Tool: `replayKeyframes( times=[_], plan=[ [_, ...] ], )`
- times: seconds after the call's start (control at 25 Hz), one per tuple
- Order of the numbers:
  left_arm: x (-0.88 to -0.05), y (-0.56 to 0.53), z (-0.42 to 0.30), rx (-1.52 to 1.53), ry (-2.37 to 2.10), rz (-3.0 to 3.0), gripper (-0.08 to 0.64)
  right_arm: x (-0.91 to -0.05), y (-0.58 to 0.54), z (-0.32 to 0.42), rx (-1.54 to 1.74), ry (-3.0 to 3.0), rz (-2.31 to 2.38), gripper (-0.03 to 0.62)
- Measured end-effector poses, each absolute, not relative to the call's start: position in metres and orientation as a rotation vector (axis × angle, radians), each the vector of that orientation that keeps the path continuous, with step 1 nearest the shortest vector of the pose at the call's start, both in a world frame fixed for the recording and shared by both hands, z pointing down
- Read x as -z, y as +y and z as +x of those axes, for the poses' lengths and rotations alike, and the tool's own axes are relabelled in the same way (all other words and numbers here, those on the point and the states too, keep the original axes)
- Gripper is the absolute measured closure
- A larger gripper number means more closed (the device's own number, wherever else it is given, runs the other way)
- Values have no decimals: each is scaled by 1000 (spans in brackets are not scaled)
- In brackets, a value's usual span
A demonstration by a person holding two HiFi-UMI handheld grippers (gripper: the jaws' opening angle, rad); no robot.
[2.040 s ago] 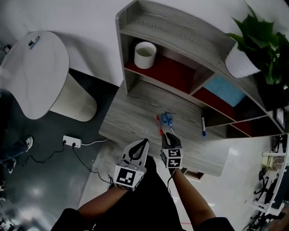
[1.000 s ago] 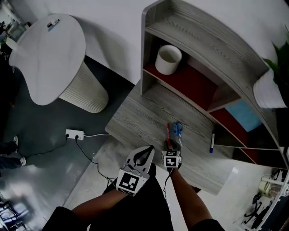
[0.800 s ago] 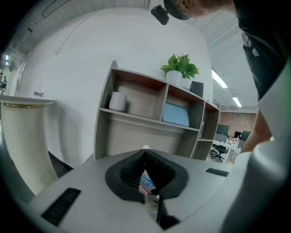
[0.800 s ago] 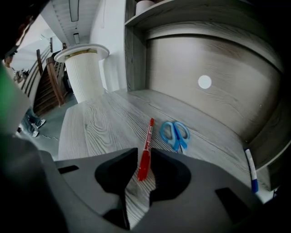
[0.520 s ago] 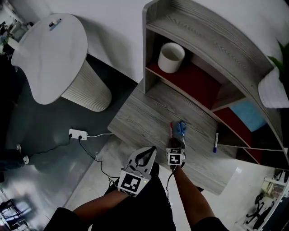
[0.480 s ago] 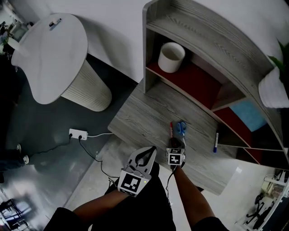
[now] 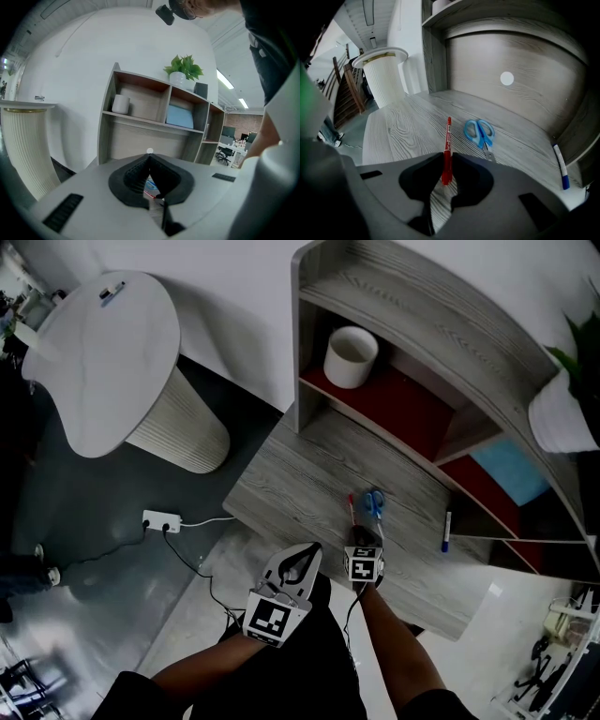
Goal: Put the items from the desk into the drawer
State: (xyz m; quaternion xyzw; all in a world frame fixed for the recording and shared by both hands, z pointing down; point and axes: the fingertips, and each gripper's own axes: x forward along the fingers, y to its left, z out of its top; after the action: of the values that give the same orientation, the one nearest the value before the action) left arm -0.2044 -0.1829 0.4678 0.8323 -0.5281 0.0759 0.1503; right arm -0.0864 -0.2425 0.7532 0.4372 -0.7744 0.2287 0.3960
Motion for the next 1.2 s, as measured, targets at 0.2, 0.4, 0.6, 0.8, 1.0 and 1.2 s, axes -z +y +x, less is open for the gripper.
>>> replayKeyframes(
  times=[0.2,0.4,0.6,0.8,1.0,1.2],
  plan=[
    [-461,-176,-208,-148,-1497,2383,557,-735,-229,-89,-556,-1988,1106,520],
    [-455,-161,-212,-149,-1471,2409,557,-712,-211,-92,-582,-2029,1142,520],
    [-450,-139,-209,-184,-1415,2474,557,-688,-195,-83,-599,-2025,1254,520],
    [-443,-113,-210,-158,-1367,2517,557,-666,-174,-75,-571,-2001,1336,520],
    [-443,-83,-212,-114,-1323,2520,557,-647,-148,-69,-552,-1993,1385,520],
    [-451,-60,-206,-124,-1276,2537,557,-622,-128,-62,-505,-2014,1421,520]
  ],
)
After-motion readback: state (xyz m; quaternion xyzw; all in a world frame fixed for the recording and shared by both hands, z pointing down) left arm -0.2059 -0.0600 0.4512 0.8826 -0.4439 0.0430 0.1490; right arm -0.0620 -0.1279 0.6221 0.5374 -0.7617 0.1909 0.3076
